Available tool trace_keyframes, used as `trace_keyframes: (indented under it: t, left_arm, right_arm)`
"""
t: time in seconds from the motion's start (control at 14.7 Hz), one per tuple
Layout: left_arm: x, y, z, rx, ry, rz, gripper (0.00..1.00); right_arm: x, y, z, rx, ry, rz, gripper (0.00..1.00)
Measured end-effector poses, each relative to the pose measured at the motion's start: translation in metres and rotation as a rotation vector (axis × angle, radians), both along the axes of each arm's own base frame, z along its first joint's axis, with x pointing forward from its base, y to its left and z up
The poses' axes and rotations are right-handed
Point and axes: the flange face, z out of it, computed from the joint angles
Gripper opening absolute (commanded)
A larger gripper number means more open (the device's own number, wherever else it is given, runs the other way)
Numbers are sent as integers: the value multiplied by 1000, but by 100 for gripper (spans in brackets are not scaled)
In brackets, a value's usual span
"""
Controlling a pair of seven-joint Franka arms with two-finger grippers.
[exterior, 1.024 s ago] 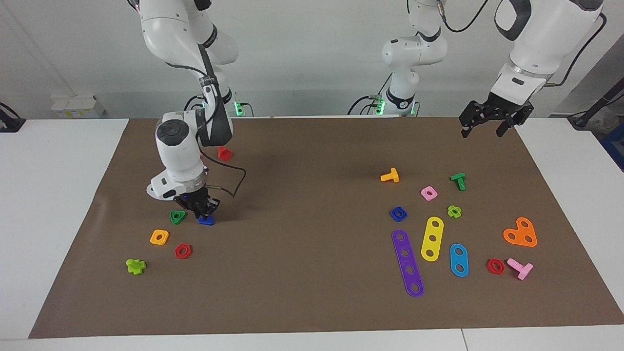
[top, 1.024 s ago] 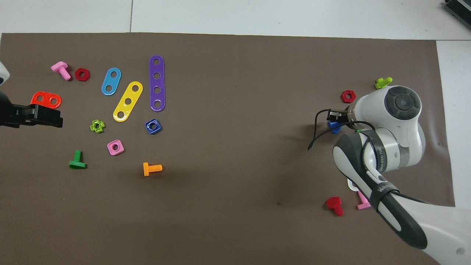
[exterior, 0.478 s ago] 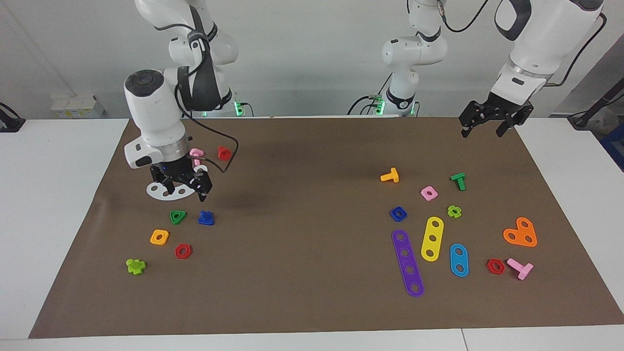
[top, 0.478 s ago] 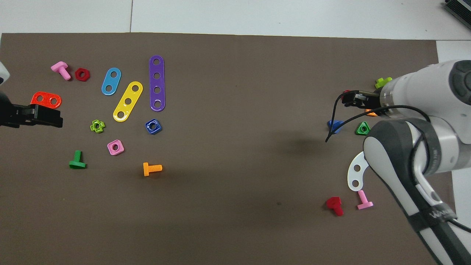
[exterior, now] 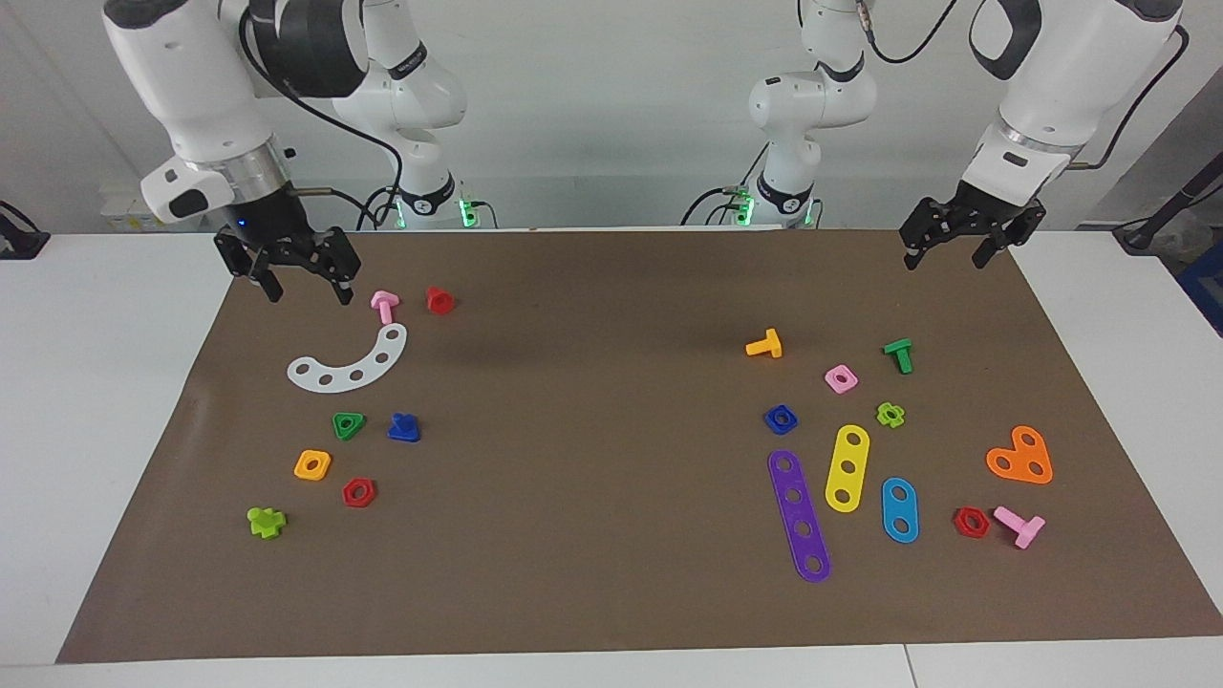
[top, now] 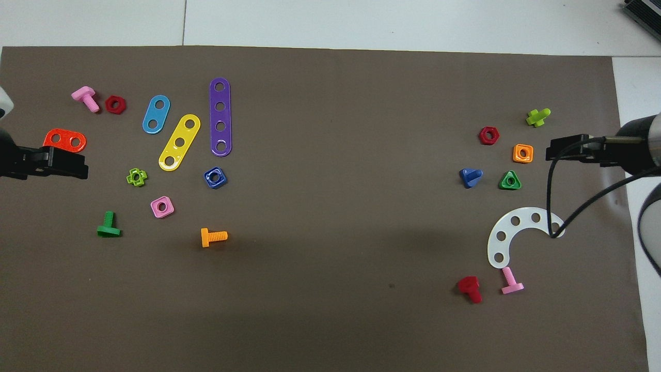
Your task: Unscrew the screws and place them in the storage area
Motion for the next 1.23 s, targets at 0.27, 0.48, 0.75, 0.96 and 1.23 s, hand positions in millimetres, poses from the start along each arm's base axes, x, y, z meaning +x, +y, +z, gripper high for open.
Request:
trace_keyframes:
  t: [0.27, 0.48, 0.75, 0.96, 1.23]
  left_arm:
    - [0, 0, 0, 0, 0, 0, 100]
    - [0, 0, 0, 0, 0, 0, 100]
    - [0, 0, 0, 0, 0, 0, 100]
    - [0, 0, 0, 0, 0, 0, 100]
    - [0, 0, 0, 0, 0, 0, 100]
  right_arm:
    - [-4, 4, 40, -1, 19, 27, 100]
    - [2, 10, 39, -2, 33, 39, 100]
    - [6, 14, 28, -2, 60, 47, 100]
    - [5, 16, 27, -2, 72, 46, 100]
    - [4, 26, 24, -34, 78, 57, 100]
